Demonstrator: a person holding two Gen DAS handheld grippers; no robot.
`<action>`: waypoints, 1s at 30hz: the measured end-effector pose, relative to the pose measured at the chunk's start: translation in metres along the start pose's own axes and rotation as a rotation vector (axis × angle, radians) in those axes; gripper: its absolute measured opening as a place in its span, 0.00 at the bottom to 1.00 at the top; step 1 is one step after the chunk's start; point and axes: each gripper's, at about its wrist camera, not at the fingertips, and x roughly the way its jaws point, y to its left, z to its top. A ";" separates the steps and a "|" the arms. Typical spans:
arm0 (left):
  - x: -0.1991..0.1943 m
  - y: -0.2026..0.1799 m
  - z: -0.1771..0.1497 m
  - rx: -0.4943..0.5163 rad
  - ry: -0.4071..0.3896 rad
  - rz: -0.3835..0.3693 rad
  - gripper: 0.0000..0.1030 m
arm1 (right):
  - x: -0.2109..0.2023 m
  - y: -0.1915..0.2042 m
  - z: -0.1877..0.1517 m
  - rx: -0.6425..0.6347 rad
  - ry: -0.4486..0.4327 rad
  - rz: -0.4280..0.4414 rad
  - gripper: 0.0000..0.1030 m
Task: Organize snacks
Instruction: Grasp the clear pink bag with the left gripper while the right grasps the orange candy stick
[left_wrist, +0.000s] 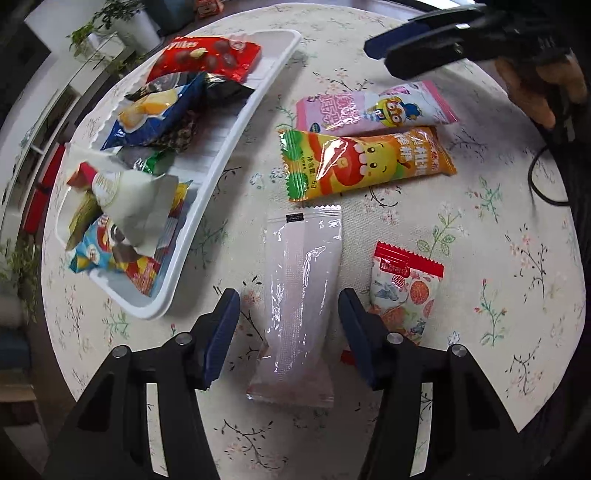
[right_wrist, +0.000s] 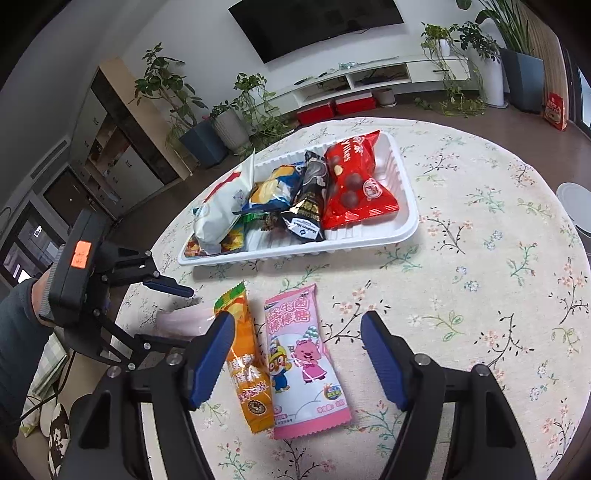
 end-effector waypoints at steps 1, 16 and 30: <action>-0.001 0.001 -0.001 -0.019 -0.008 0.005 0.52 | 0.000 0.003 -0.001 -0.017 0.001 0.001 0.69; -0.018 0.005 -0.034 -0.274 -0.083 -0.046 0.22 | 0.019 0.071 -0.012 -0.291 0.116 0.025 0.52; -0.042 -0.008 -0.078 -0.467 -0.215 -0.069 0.20 | 0.068 0.083 -0.018 -0.421 0.329 -0.181 0.38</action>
